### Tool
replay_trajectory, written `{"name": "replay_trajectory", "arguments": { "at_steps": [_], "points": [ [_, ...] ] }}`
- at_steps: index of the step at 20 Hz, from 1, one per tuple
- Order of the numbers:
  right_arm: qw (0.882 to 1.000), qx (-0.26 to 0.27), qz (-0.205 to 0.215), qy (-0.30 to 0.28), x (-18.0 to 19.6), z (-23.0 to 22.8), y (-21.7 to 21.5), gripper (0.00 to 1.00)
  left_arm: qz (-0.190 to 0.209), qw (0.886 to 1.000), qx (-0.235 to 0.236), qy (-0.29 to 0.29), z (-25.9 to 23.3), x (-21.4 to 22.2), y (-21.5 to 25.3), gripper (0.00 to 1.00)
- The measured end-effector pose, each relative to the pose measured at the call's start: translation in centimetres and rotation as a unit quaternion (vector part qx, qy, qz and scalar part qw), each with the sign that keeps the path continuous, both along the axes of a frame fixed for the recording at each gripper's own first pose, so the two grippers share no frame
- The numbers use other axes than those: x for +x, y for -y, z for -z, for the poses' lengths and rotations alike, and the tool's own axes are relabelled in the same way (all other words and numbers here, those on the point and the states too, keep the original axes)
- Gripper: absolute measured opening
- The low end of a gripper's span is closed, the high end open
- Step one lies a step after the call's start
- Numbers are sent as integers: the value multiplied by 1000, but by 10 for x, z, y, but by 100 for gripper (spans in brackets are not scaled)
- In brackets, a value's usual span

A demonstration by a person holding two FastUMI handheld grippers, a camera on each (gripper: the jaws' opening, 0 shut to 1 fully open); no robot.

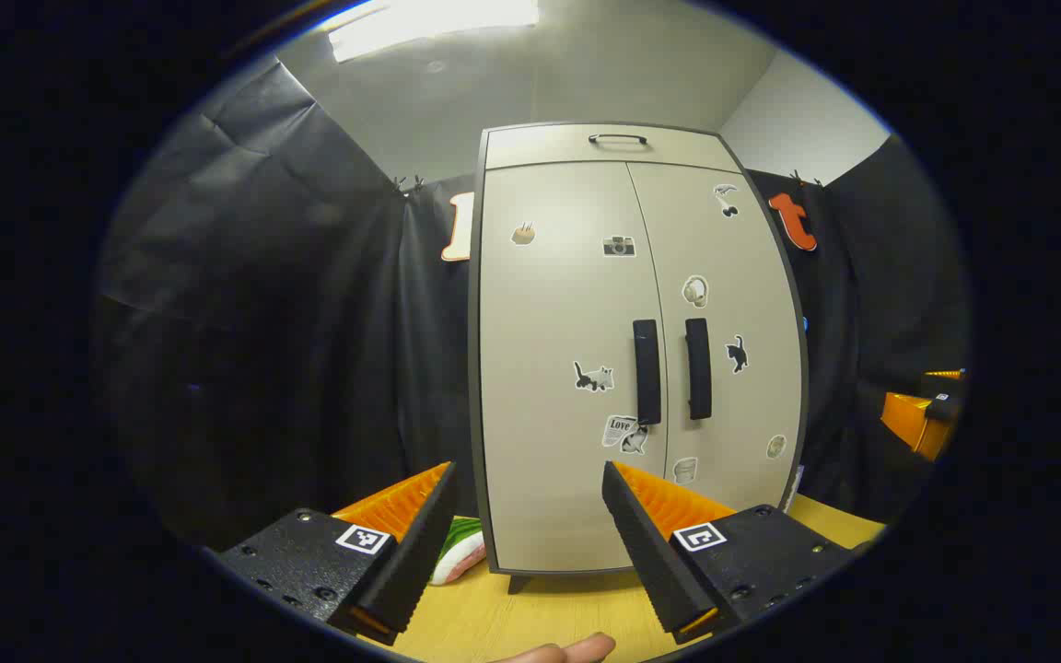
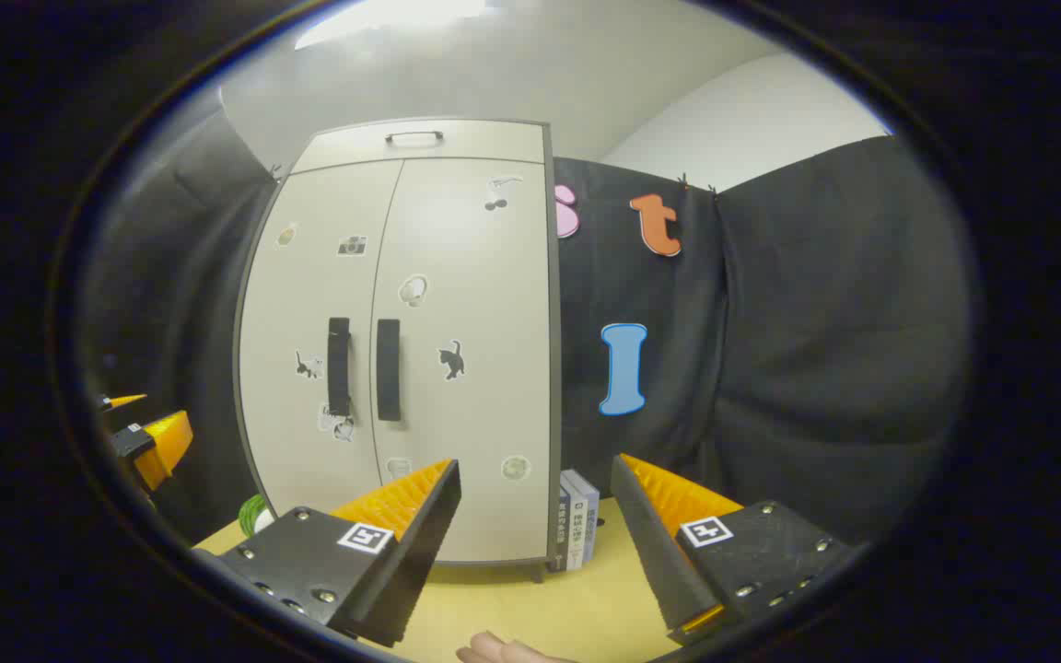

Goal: Open the right door of the double-door shoe cabinet with the right hand, and open the left door with the left hand.

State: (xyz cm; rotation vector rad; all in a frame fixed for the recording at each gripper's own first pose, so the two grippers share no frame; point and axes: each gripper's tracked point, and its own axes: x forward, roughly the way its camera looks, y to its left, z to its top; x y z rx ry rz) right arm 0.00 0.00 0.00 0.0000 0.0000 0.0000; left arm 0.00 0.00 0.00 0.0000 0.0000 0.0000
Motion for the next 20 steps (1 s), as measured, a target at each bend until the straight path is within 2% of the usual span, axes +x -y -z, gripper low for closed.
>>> {"name": "replay_trajectory", "arguments": {
  "at_steps": [5,13,20],
  "points": [
    [1000,1,-1,2,-1,0,2,98,-2,1000,-11,-4,6,-2,-1,96],
    [1000,-7,-10,-10,3,15,-4,98,0,1000,-1,-5,8,-2,-1,96],
    [1000,-6,-9,-14,25,6,-11,98,2,1000,-8,2,-6,5,5,96]
  ]
}}
